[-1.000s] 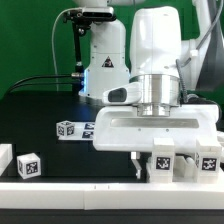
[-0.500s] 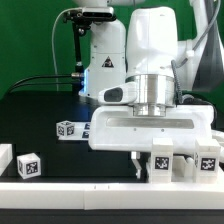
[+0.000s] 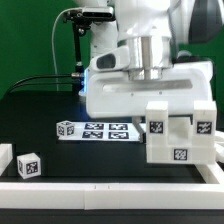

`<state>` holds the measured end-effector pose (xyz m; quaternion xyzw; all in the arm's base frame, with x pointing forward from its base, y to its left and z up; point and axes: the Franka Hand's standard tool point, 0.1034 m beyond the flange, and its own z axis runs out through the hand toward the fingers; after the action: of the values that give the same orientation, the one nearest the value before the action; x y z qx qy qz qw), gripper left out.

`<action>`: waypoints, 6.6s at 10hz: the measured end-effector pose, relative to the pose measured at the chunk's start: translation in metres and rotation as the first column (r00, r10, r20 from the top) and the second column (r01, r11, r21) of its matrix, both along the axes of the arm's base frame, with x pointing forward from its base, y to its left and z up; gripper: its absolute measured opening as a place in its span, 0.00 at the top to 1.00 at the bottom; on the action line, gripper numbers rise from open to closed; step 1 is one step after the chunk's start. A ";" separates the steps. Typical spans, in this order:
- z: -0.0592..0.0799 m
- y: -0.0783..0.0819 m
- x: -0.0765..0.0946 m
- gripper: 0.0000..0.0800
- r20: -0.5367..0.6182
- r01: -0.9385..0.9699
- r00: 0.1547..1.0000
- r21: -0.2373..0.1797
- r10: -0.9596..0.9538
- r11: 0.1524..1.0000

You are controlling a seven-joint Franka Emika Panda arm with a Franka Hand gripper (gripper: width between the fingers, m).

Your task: Assemble chair

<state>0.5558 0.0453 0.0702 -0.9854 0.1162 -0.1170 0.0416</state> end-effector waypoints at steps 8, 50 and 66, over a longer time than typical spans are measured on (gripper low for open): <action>0.018 -0.020 -0.016 0.96 -0.649 -0.082 0.751 0.093 0.123 0.992; -0.025 -0.003 -0.012 0.62 -0.932 -0.089 0.346 0.087 0.113 0.992; 0.087 0.033 -0.017 0.19 -0.424 -0.082 0.902 0.014 0.080 0.997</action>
Offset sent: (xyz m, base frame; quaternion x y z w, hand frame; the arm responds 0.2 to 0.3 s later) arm -0.0016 -0.0337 0.0196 -0.0471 -0.2768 -0.0947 0.9551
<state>0.5386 0.0786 0.1574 -0.9914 0.0813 0.1013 0.0181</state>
